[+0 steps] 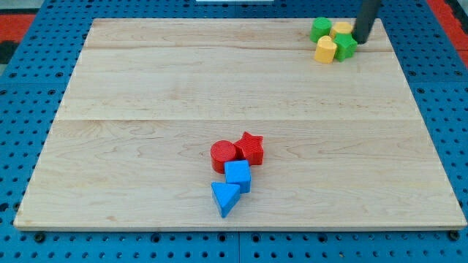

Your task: Separate yellow hexagon from the green circle

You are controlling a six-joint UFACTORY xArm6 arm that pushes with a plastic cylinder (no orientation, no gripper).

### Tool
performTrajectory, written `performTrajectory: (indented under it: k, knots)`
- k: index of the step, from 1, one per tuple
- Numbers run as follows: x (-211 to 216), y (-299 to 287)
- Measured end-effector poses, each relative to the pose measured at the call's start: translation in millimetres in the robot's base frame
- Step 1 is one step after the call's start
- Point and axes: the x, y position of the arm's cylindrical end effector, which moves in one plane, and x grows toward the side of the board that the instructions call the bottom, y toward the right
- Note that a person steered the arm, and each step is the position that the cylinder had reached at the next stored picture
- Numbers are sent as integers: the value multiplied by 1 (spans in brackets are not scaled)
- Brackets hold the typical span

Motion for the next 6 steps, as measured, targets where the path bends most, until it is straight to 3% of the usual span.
performTrajectory:
  k: [2,6]
  knots:
    - [-62,20]
    - [14,-115]
